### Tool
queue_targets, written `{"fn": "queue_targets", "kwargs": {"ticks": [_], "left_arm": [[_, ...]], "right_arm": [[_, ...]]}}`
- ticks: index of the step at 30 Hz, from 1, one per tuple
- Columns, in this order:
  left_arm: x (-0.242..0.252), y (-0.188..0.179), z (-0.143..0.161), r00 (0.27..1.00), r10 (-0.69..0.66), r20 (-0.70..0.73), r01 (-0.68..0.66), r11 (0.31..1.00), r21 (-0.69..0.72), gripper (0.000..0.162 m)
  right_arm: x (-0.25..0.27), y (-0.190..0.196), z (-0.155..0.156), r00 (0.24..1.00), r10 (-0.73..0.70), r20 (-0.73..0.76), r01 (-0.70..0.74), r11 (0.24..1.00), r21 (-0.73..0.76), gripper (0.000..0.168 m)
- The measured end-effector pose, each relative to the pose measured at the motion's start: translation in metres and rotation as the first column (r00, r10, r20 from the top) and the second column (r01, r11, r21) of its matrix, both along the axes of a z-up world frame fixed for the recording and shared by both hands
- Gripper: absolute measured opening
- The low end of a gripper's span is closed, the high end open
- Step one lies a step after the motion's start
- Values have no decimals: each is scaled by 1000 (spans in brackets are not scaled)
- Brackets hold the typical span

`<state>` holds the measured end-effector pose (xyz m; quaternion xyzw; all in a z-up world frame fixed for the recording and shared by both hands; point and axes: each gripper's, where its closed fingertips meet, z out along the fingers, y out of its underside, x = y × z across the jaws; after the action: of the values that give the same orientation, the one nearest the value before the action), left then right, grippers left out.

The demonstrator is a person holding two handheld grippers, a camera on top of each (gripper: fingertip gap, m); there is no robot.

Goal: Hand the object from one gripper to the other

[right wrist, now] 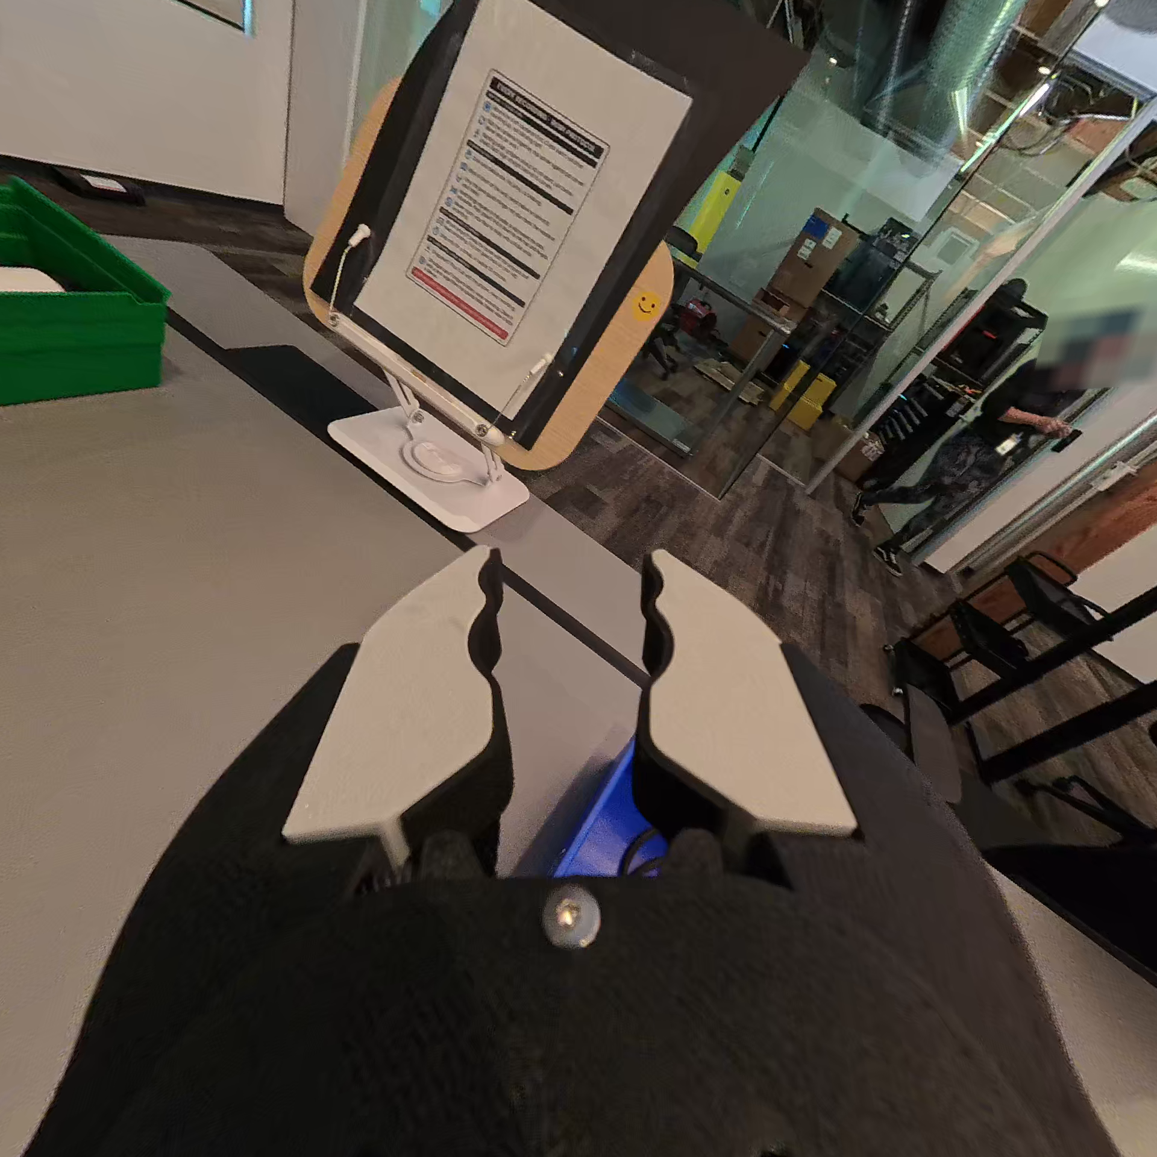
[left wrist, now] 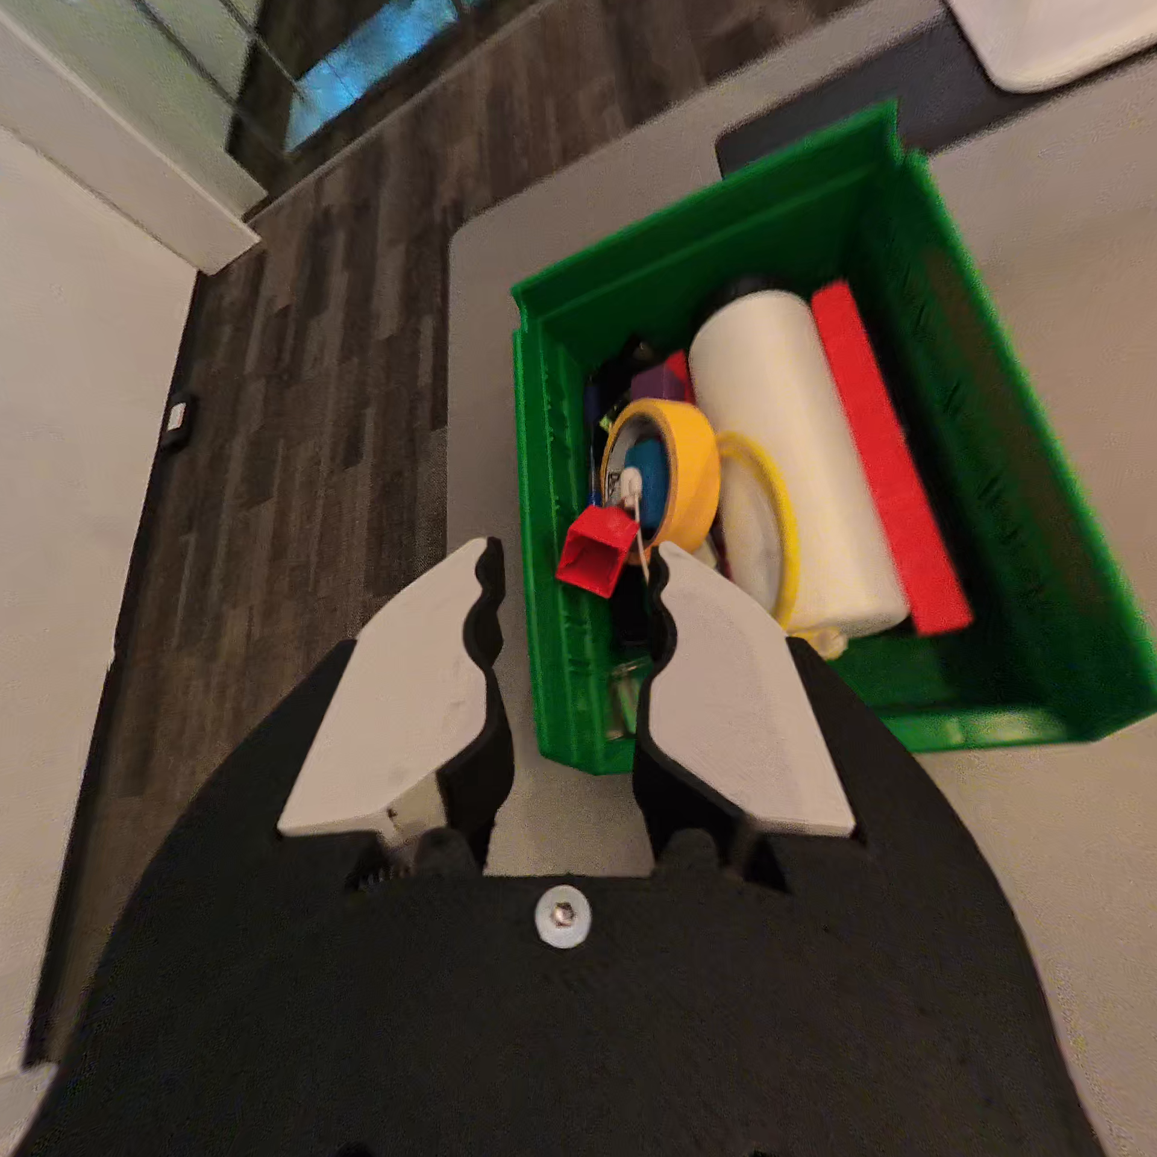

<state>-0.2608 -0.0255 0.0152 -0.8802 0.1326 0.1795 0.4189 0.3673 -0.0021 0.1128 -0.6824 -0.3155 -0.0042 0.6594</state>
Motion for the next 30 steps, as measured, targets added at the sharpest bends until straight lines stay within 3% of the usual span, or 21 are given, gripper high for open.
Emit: {"fn": "queue_targets", "kwargs": {"ticks": [1, 3, 5, 7, 11, 14, 16, 19, 22, 26, 28, 30], "left_arm": [[-4, 2, -7, 998, -62, -9, 62, 997, -35, 45], [-2, 7, -21, 978, -206, -35, 202, 975, -91, 52], [-3, 14, -39, 957, -279, -81, 260, 948, -184, 59], [-7, 20, -58, 940, -313, -135, 262, 917, -302, 67], [-26, 32, -83, 907, -330, -262, 184, 869, -459, 65], [-34, 39, -99, 885, -358, -296, 169, 842, -512, 58], [-37, 42, -105, 855, -390, -340, 176, 837, -519, 39], [-39, 40, -101, 837, -407, -366, 179, 835, -521, 38], [-39, 36, -67, 865, -341, -367, 169, 888, -427, 37], [5, 27, 17, 927, -289, -241, 267, 956, -120, 37], [64, 18, 59, 916, -389, -95, 397, 913, 89, 37], [140, 2, 94, 820, -568, 70, 523, 793, 311, 37]], "right_arm": [[2, 0, -1, 1000, 1, -3, -1, 1000, -3, 43], [2, 0, -2, 1000, 16, 2, -16, 1000, -8, 43], [2, 0, -5, 999, 11, 41, -11, 1000, -2, 43], [4, 0, -9, 996, -8, 92, 9, 1000, -4, 43], [-1, -1, -19, 986, 3, 168, 1, 1000, -24, 43], [-6, -2, -25, 972, 11, 236, -5, 1000, -29, 44], [-8, -2, -29, 963, 19, 268, -9, 999, -36, 44], [-10, 1, -35, 957, 28, 290, -12, 998, -59, 43], [-10, 6, -39, 948, 19, 319, 1, 998, -60, 43], [-27, 9, -32, 947, 40, 318, -42, 999, -2, 43], [-55, 7, -20, 953, 100, 285, -126, 989, 77, 44], [-100, -6, -6, 945, 234, 229, -278, 942, 186, 48]]}}
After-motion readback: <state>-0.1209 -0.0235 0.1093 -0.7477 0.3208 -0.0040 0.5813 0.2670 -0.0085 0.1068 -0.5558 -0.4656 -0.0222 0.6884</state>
